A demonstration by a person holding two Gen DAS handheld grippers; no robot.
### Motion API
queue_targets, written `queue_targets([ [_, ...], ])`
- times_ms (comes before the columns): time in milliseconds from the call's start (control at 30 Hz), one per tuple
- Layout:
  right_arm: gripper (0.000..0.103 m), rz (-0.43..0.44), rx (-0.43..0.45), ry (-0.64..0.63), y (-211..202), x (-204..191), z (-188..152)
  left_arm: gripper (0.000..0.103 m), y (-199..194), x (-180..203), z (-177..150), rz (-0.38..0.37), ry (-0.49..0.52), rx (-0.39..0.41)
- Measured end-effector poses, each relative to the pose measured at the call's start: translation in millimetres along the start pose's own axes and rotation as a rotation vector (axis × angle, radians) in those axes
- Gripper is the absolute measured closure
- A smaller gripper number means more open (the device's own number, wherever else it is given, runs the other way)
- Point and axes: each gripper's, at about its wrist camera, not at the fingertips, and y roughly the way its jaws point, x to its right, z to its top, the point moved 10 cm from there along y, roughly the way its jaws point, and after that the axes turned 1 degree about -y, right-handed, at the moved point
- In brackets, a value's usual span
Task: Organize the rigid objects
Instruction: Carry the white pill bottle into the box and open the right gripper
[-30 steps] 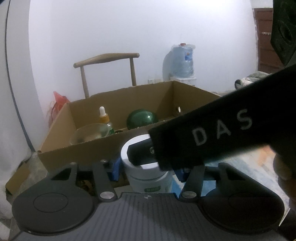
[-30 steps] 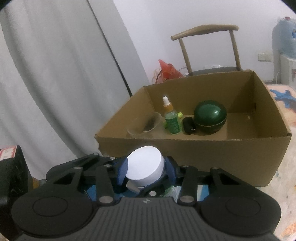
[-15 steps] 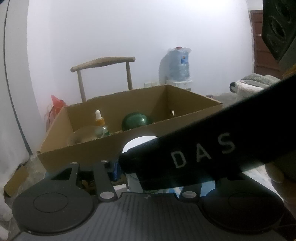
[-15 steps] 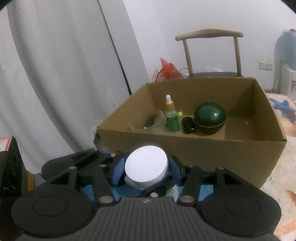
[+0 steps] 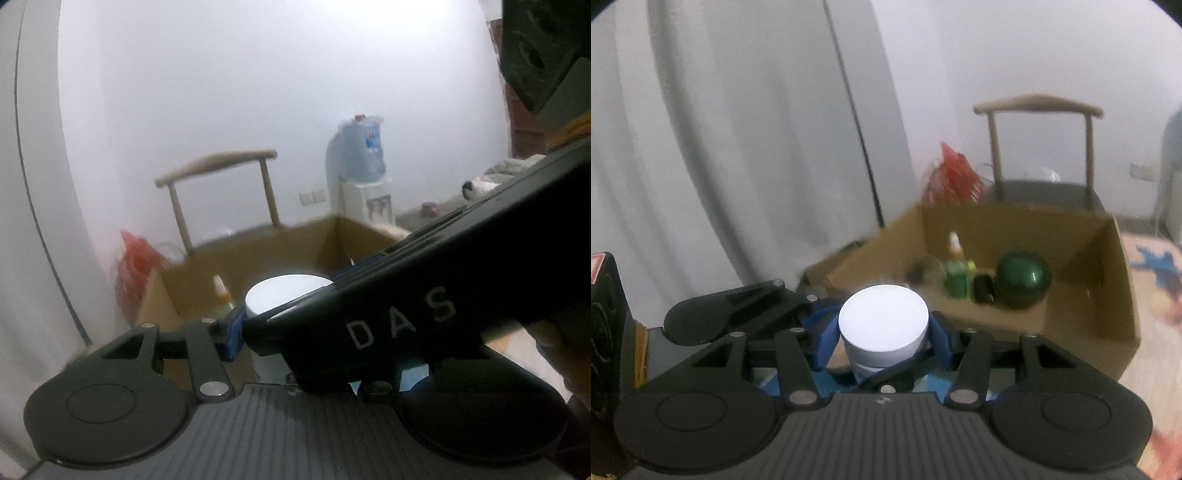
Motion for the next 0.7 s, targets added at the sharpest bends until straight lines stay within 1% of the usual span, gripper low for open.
queue_targets([
  [133,0.047,0.025,0.022,-0.043,-13,3,34,0.050,-3,-2,35,0.002,0.034,0.058],
  [200,0.047,0.031,0.024,-0.054,-16,11,49,0.050,5,-2,50,-0.006,0.039,0.066],
  [267,0.047,0.027,0.023,-0.049,-16,27,63,0.050,19,-1,63,-0.034,0.035,0.066],
  [333,0.047,0.013,0.013,-0.036,-11,45,72,0.050,41,1,76,-0.089,-0.003,0.042],
  [400,0.048,-0.008,-0.004,-0.016,-3,70,80,0.050,70,5,84,-0.152,-0.033,0.012],
  [433,0.048,-0.015,-0.019,0.004,4,85,83,0.050,84,7,86,-0.170,-0.043,-0.003],
  [567,0.048,-0.021,-0.090,0.070,35,139,86,0.050,144,19,85,-0.220,-0.097,-0.084],
  [700,0.048,-0.015,-0.149,0.135,66,183,80,0.050,192,24,76,-0.247,-0.139,-0.165],
])
